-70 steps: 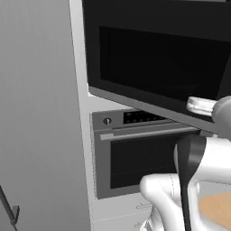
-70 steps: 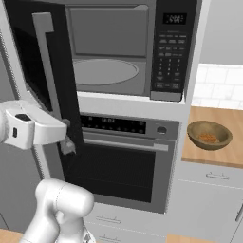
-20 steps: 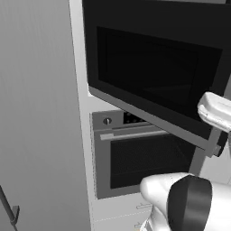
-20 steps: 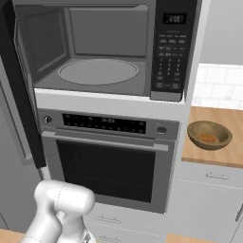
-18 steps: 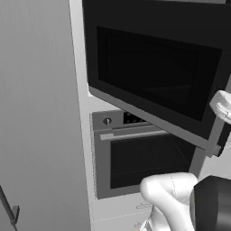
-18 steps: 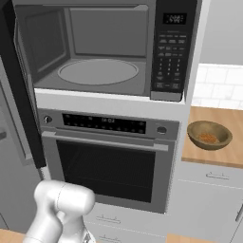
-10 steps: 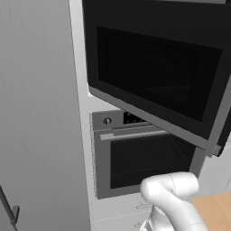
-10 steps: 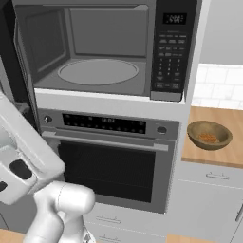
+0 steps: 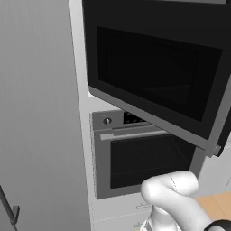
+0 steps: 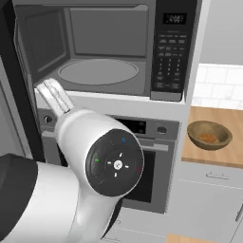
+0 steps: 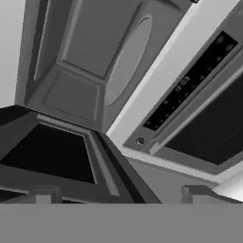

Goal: Open the microwave, place the bowl with waffle inside the microwave, then close the microwave door and turn it on.

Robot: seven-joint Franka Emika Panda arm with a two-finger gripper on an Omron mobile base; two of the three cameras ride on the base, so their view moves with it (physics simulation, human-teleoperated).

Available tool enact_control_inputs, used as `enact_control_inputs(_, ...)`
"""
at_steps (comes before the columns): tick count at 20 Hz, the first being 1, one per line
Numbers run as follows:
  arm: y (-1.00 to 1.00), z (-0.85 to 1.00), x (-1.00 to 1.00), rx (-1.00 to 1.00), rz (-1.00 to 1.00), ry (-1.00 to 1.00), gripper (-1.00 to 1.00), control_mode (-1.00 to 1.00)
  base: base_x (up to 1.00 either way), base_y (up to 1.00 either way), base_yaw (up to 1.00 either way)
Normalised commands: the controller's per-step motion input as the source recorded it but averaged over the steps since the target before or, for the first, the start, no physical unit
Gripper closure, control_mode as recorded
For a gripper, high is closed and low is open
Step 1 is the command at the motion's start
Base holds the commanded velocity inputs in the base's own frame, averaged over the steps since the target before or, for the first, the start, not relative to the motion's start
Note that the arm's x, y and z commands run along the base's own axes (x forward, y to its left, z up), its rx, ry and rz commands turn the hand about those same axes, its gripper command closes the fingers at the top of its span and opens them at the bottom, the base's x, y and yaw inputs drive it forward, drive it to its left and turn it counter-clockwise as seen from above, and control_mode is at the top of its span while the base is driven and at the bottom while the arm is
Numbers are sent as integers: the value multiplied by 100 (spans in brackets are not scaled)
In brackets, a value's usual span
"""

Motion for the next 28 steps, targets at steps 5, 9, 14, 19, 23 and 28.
enact_control_inputs(5,55,-55,100,11,27,18,-100,-100,0,0,0)
enact_control_inputs(9,93,-32,72,1,12,0,-100,-100,0,0,0)
enact_control_inputs(14,92,2,-12,1,24,-17,-100,-100,0,0,0)
enact_control_inputs(19,88,9,-77,1,32,-32,-100,-100,0,0,0)
enact_control_inputs(23,100,0,-15,0,21,-21,-100,-100,0,0,0)
enact_control_inputs(28,83,0,28,-4,2,6,-100,-100,0,0,0)
